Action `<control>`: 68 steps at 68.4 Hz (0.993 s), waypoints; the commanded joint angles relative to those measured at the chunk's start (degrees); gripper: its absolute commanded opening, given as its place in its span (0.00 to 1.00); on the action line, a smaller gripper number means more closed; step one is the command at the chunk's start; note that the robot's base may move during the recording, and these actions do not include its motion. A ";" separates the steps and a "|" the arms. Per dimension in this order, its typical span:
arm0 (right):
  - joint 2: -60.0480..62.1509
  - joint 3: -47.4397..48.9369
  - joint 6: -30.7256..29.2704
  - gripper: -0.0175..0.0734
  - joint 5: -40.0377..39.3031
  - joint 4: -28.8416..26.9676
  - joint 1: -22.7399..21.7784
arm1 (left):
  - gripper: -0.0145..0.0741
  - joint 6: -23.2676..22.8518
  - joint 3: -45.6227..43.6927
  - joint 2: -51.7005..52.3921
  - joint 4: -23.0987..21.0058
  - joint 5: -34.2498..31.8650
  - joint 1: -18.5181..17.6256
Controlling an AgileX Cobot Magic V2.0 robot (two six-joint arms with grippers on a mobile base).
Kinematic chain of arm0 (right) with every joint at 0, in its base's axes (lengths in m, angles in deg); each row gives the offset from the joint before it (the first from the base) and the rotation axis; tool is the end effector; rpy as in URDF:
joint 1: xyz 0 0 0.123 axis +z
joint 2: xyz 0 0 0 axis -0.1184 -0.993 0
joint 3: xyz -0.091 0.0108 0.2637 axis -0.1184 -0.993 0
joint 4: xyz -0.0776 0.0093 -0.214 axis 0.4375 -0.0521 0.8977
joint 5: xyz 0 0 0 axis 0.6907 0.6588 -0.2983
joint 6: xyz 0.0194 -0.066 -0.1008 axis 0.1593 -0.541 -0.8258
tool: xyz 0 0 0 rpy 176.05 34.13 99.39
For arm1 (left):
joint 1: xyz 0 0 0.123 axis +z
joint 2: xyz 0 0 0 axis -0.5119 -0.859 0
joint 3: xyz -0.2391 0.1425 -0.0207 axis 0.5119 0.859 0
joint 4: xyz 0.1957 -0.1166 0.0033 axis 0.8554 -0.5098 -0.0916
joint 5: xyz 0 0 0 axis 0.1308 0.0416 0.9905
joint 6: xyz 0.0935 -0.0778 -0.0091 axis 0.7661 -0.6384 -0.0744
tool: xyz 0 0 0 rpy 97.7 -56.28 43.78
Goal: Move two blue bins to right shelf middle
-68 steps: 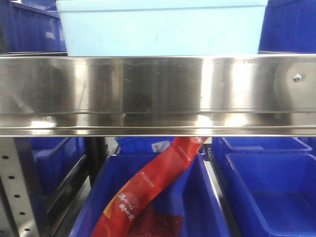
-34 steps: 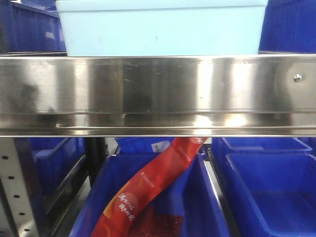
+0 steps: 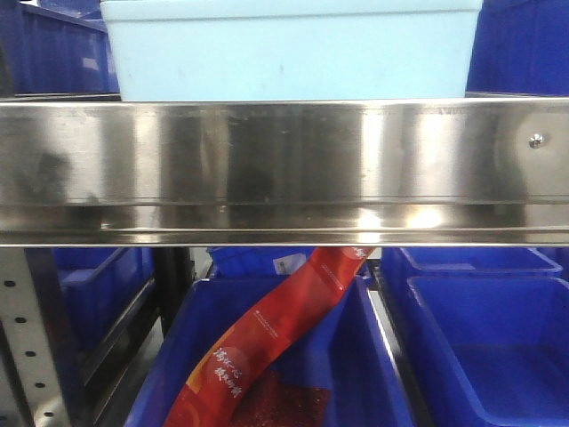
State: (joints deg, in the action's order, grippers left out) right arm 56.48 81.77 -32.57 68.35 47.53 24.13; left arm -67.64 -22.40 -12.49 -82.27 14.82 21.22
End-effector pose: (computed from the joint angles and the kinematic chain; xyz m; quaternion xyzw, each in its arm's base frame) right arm 0.0507 0.0123 0.3078 -0.0902 0.6775 0.1040 0.7225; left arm 0.0687 -0.0112 0.2029 0.0420 0.7128 -0.0734 0.6962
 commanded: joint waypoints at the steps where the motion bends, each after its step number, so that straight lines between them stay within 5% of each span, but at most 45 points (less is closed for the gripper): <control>1: 0.19 -0.12 0.07 0.01 -1.26 0.24 -0.20 | 0.04 0.21 -0.05 0.29 -0.45 -1.22 0.27; 33: 0.31 -0.12 -0.11 0.01 -1.90 0.24 -0.54 | 0.04 0.21 -0.05 0.29 -0.45 -1.22 0.27; 47: 0.31 -2.24 -11.07 0.01 -3.18 -8.87 -9.33 | 0.04 0.21 -0.05 0.29 -0.45 -1.22 0.27; 58: 1.54 -10.29 -11.32 0.01 -9.09 -11.75 -16.19 | 0.04 0.21 -0.05 0.29 -0.45 -1.22 0.27; 68: 4.71 -17.51 -11.32 0.01 -11.18 -11.75 -16.90 | 0.04 0.21 -0.05 0.29 -0.45 -1.22 0.27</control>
State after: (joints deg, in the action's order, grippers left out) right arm 59.49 67.39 -43.25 60.03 36.28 7.66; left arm -67.53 -22.40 -12.49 -82.27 14.73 21.22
